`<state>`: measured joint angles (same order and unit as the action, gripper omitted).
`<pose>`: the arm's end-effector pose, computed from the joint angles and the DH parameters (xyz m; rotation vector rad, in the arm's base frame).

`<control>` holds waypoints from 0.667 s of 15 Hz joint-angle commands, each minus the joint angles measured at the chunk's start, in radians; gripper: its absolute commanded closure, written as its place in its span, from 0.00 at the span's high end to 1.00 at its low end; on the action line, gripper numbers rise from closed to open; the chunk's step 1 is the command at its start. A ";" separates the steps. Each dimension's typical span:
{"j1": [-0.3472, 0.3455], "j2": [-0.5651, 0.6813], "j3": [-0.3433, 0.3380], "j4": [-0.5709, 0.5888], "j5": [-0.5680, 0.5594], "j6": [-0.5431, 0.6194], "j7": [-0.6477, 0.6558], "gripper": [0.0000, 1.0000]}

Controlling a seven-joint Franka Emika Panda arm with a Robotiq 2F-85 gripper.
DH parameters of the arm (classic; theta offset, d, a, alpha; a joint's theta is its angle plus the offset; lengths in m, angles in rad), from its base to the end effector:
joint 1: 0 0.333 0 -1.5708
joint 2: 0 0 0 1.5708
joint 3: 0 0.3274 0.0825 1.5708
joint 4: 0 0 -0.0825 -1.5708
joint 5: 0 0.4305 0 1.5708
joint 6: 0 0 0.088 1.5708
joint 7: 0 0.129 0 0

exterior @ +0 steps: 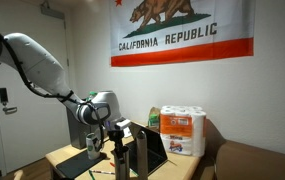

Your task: Move the silver cup to the left of the empty paper towel

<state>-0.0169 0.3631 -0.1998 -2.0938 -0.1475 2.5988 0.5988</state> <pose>0.6211 -0.1355 0.2175 2.8358 -0.9978 0.2590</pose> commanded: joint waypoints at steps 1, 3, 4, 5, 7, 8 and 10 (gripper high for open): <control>0.017 -0.016 -0.017 -0.014 0.020 0.031 0.017 0.55; 0.019 -0.018 -0.018 -0.014 0.023 0.036 0.017 0.70; 0.021 -0.021 -0.019 -0.013 0.023 0.034 0.018 0.77; 0.023 -0.024 -0.019 -0.011 0.021 0.029 0.017 0.86; 0.029 -0.036 -0.017 0.000 0.016 -0.011 0.010 0.99; 0.033 -0.043 -0.018 0.001 0.012 -0.013 0.013 1.00; 0.049 -0.068 -0.023 0.004 -0.007 -0.027 0.023 1.00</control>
<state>-0.0015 0.3483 -0.2031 -2.0857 -0.1368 2.6165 0.5987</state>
